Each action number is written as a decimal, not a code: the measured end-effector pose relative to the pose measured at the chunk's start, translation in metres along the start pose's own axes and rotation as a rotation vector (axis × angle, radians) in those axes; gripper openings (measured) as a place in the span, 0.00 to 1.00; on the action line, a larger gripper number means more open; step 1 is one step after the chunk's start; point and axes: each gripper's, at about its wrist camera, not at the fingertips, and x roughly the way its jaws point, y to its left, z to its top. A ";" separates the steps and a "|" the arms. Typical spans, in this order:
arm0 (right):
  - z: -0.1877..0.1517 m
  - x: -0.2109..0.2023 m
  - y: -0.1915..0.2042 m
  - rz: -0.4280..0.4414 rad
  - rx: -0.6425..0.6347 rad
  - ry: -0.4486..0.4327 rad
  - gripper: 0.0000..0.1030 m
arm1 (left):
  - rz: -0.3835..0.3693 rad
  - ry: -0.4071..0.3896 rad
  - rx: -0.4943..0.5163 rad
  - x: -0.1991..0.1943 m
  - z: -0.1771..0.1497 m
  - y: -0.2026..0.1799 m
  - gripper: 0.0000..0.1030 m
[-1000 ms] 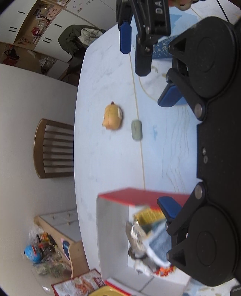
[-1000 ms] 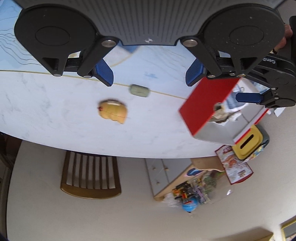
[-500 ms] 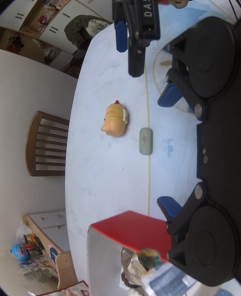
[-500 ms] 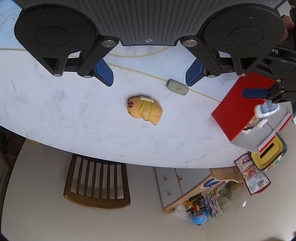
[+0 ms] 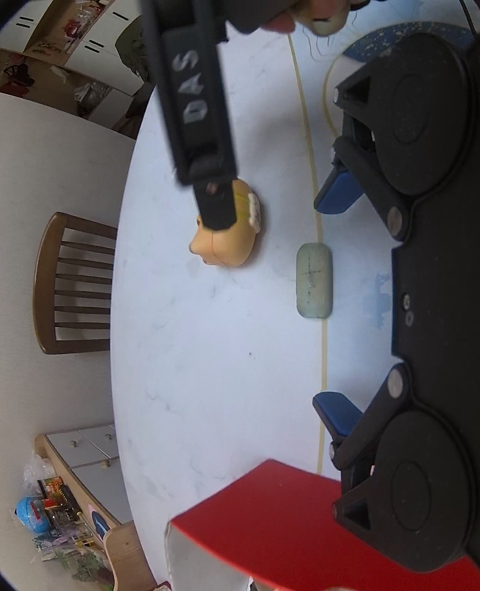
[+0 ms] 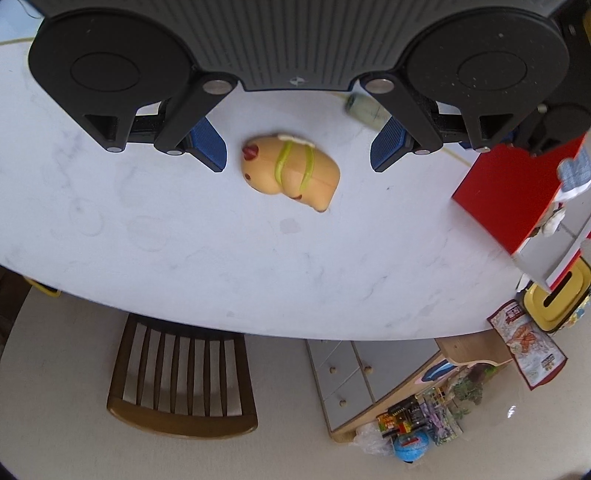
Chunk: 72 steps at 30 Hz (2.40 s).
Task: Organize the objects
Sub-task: 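Withdraw both grippers from the box toward the eraser and orange plush, then grasp the orange plush with the right gripper while the left grasps the grey-green eraser, then carry the orange plush and eraser over the red box with both grippers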
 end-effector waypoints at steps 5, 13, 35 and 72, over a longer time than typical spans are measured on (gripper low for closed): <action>0.009 0.023 0.000 0.004 0.028 0.014 0.83 | 0.009 -0.014 0.013 0.007 0.001 -0.002 0.99; 0.012 0.048 -0.004 -0.015 0.060 0.051 0.83 | 0.009 -0.029 0.024 0.015 0.000 -0.005 0.91; 0.003 0.052 0.000 -0.052 0.101 0.050 0.72 | -0.027 -0.031 0.026 0.017 0.000 -0.003 0.48; -0.017 -0.107 0.062 -0.018 0.026 -0.045 0.71 | -0.118 -0.073 -0.022 -0.125 -0.005 0.027 0.48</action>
